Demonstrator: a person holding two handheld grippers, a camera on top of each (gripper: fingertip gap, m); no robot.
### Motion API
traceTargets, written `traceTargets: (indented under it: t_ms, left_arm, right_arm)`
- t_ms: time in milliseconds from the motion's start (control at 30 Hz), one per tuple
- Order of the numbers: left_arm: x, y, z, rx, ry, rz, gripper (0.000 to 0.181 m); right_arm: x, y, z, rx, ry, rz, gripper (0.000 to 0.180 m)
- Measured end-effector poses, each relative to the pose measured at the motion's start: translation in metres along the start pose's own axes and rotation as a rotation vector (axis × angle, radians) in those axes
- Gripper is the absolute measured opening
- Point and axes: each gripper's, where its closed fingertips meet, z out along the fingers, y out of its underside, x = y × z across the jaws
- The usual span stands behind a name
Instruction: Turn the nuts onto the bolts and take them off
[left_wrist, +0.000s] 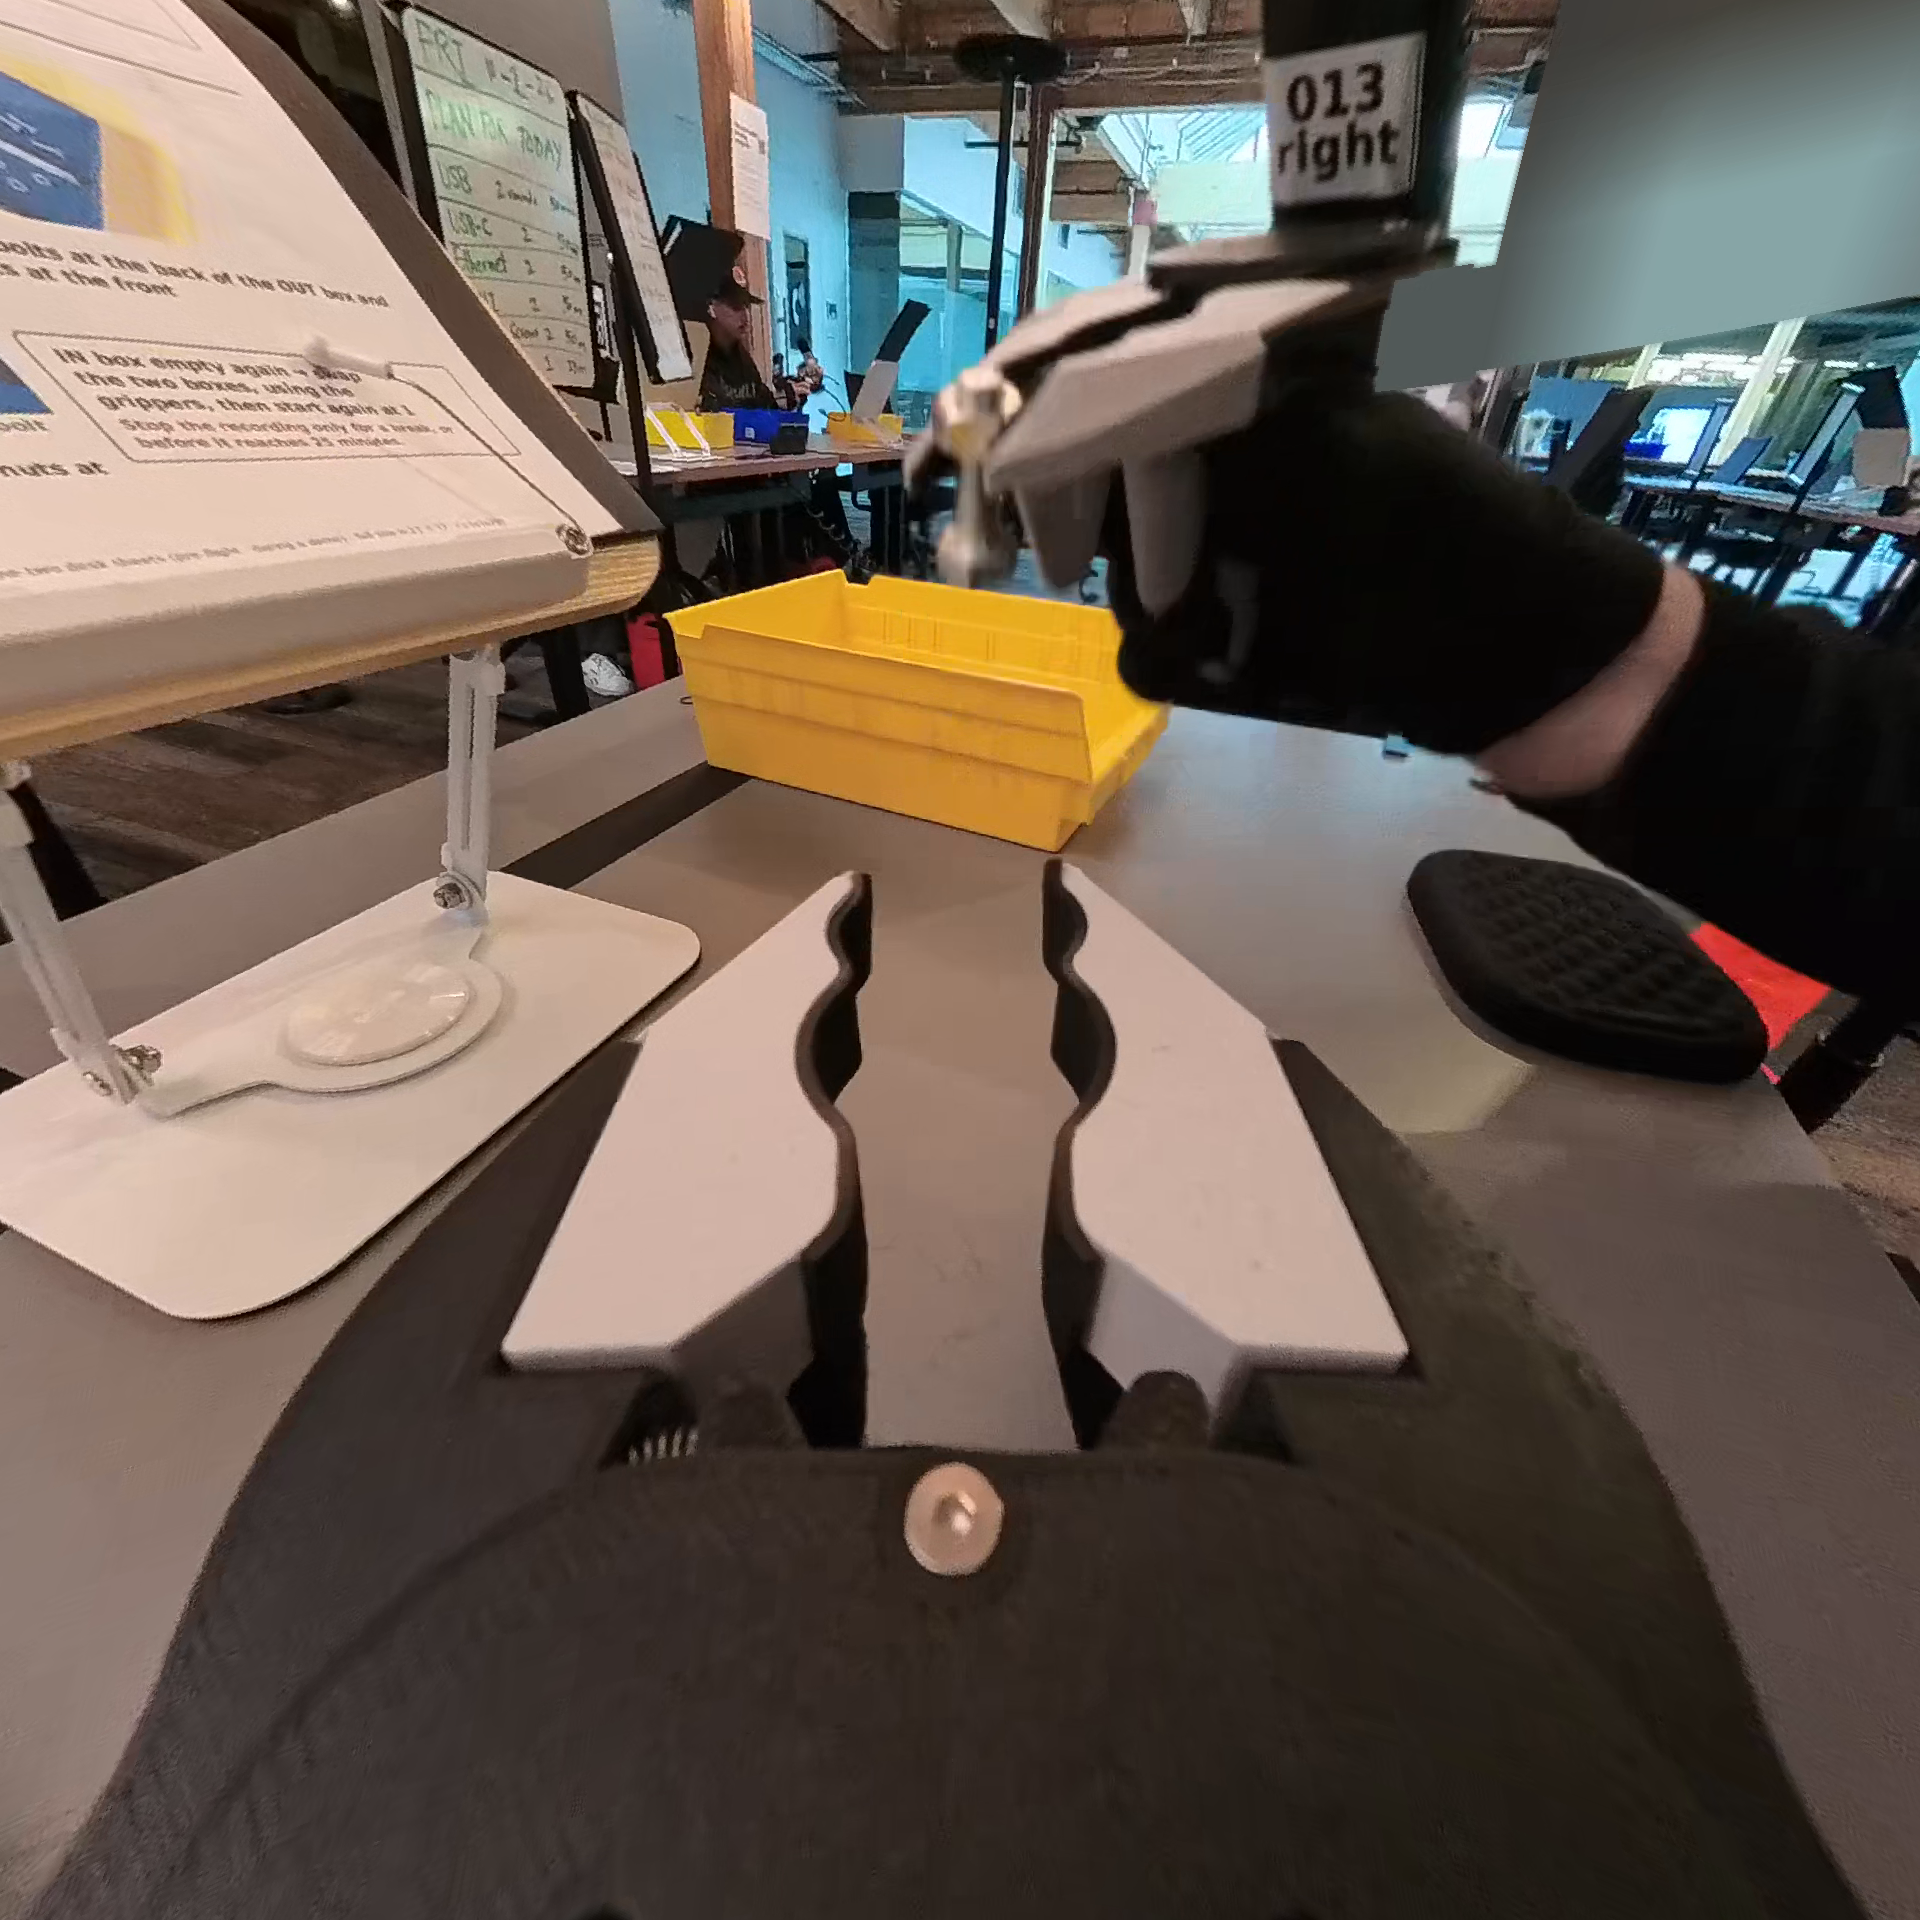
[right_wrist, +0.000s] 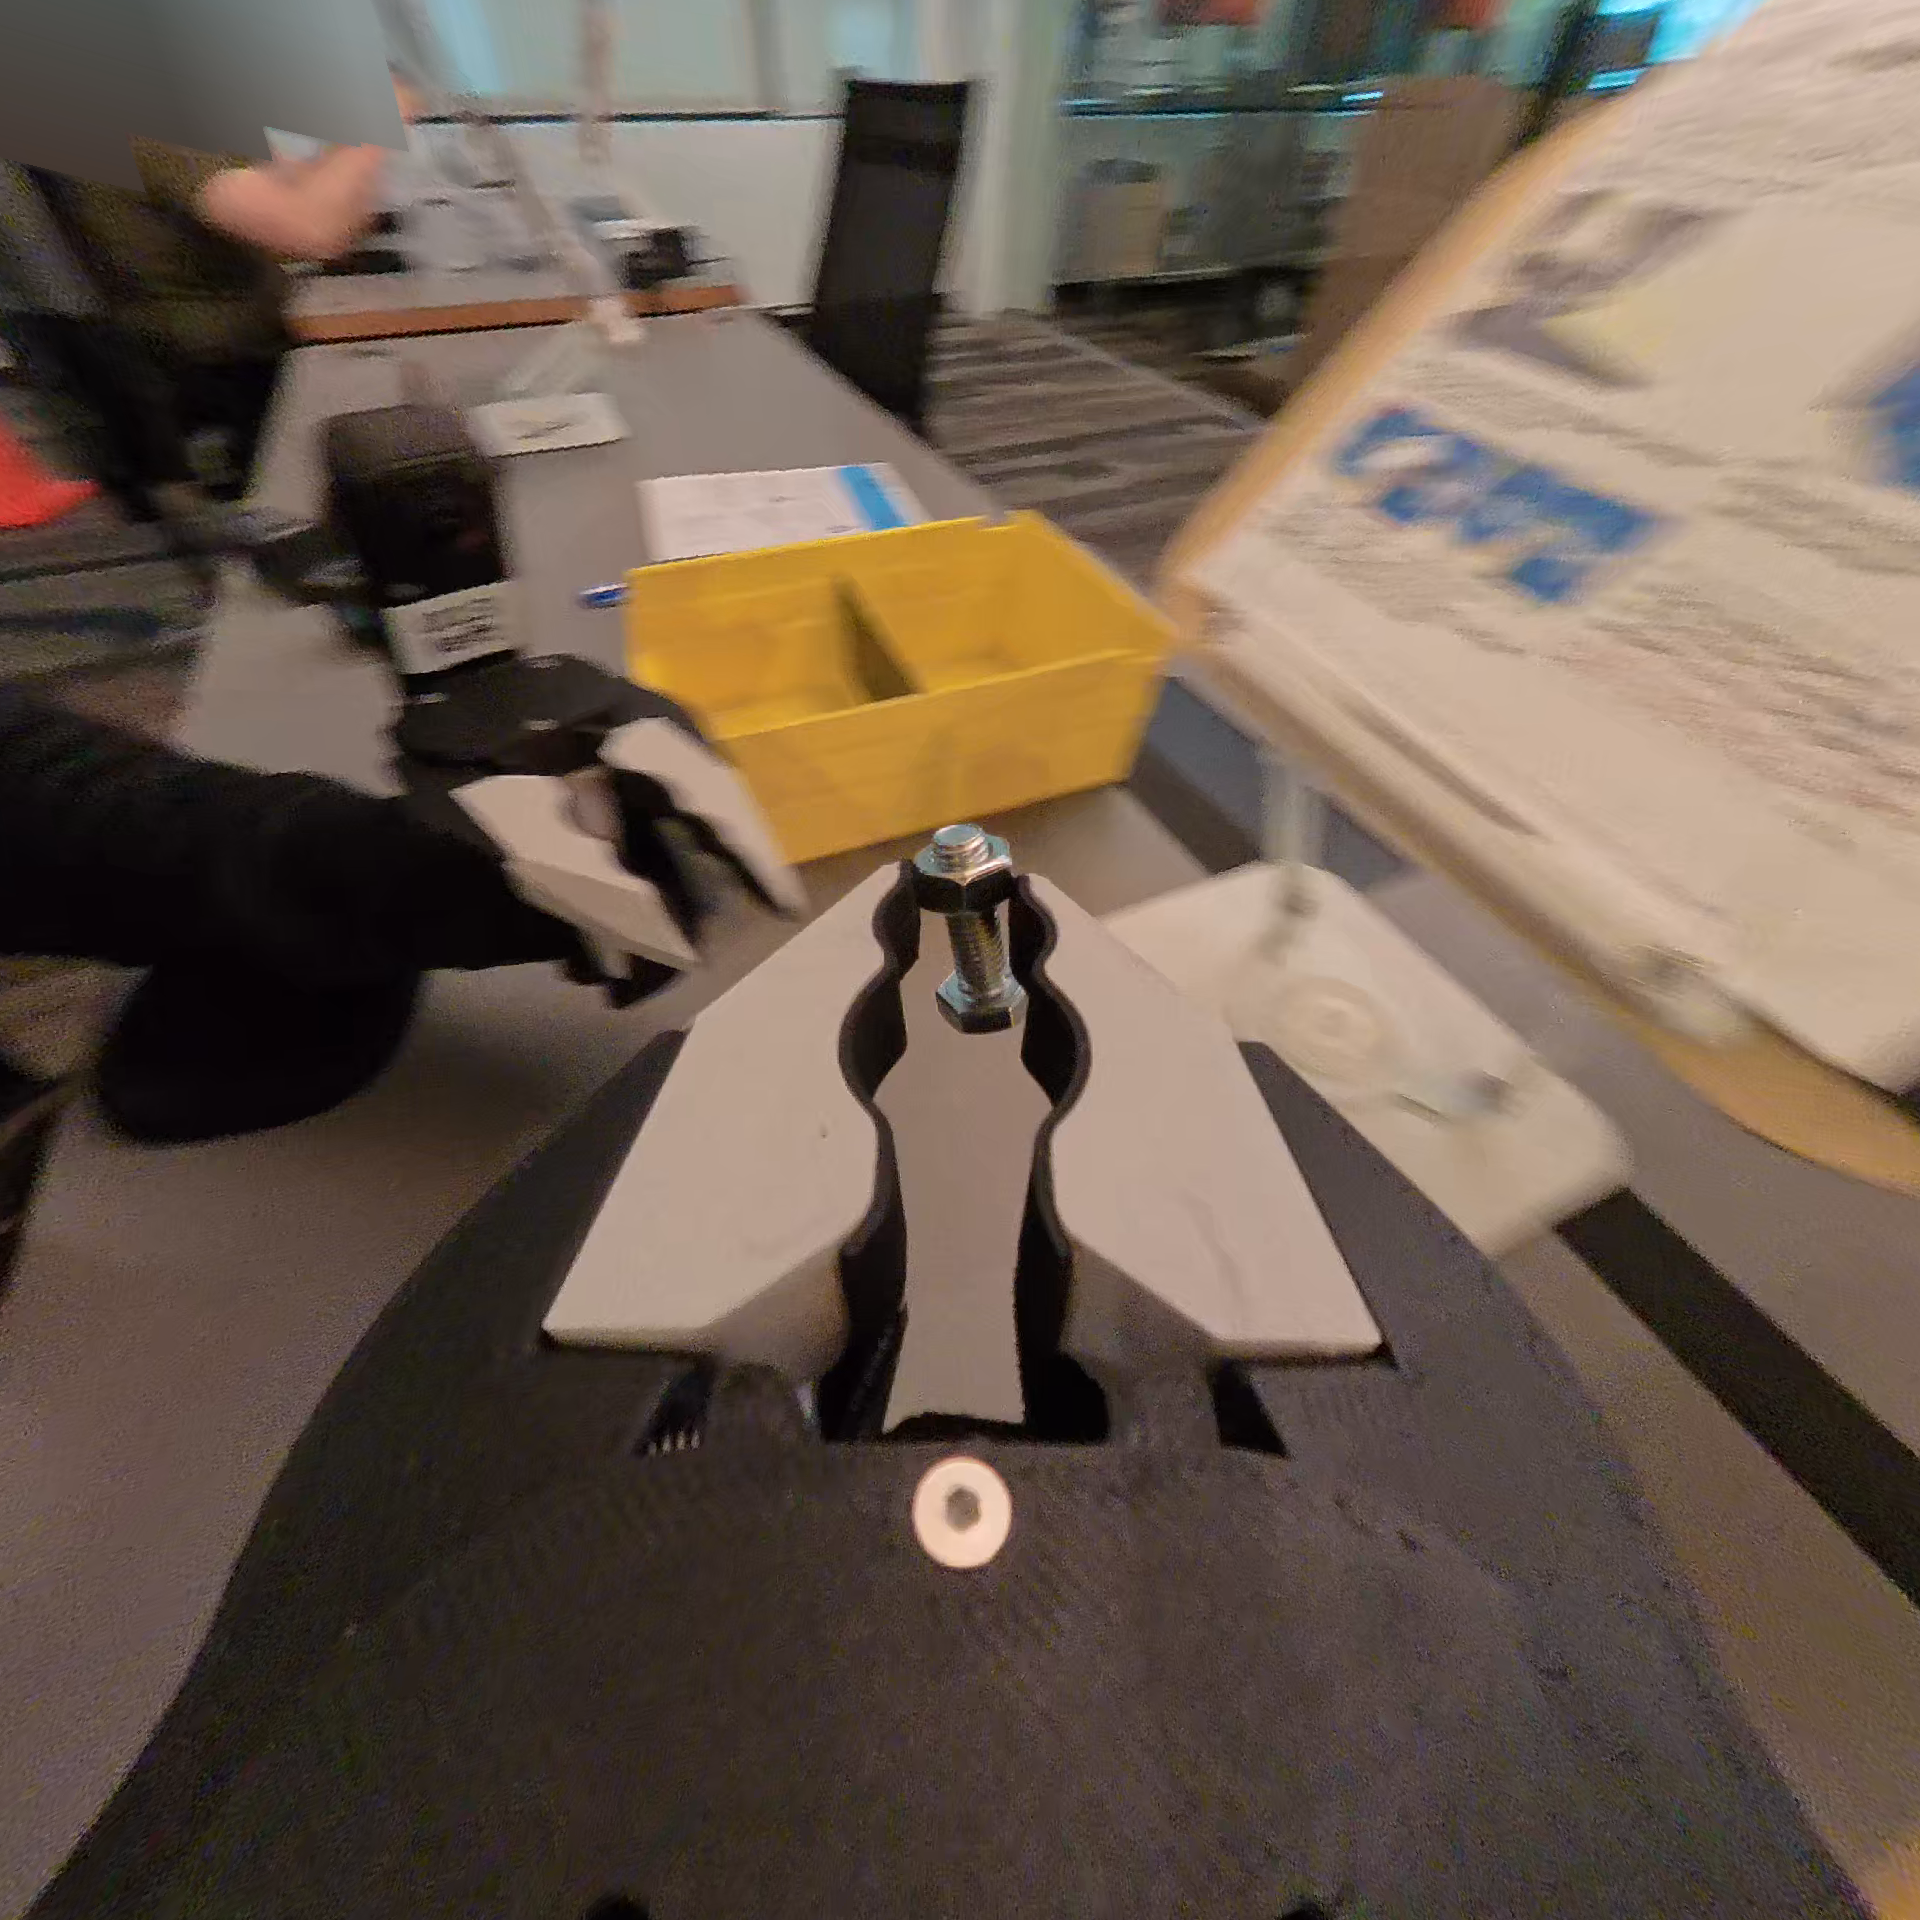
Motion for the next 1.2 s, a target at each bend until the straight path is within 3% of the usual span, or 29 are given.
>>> traceTargets:
  t_ms: [100, 233, 433, 600, 733, 867, 933, 1033, 1200]
  left_arm:
    - [0.005, -0.005, -0.004, -0.008, 0.028, 0.045, 0.0]
    - [0.007, -0.006, -0.004, -0.065, 0.04, 0.086, 0.0]
    - [-0.003, -0.01, -0.005, -0.084, -0.011, 0.117, 0.0]
    - [-0.01, -0.007, -0.006, -0.105, -0.037, 0.118, 0.0]
    - [-0.016, -0.008, -0.007, -0.115, -0.066, 0.124, 0.004]
    - [-0.032, -0.022, -0.018, -0.119, -0.133, 0.155, 0.015]
    - [-0.048, -0.031, -0.031, -0.145, -0.199, 0.193, 0.022]
    - [-0.079, -0.05, -0.063, -0.183, -0.337, 0.232, 0.032]
    - [-0.145, -0.067, -0.157, -0.388, -0.675, 0.3, 0.057]
  right_arm:
    - [0.08, 0.005, -0.075, -0.066, 0.309, 0.034, 0.015]
    - [0.175, 0.081, -0.169, -0.408, 0.677, 0.111, 0.015]
    - [0.23, 0.213, -0.221, -0.719, 0.751, 0.42, 0.015]
    - [0.238, 0.27, -0.222, -0.862, 0.72, 0.532, 0.015]
    - [0.243, 0.258, -0.225, -0.846, 0.749, 0.489, 0.034]
    - [0.24, 0.209, -0.243, -0.73, 0.824, 0.389, 0.03]
    - [0.238, 0.189, -0.262, -0.691, 0.889, 0.328, 0.037]
    - [0.235, 0.179, -0.296, -0.662, 0.987, 0.287, 0.063]
    - [0.227, 0.187, -0.34, -0.59, 1.086, 0.311, 0.064]
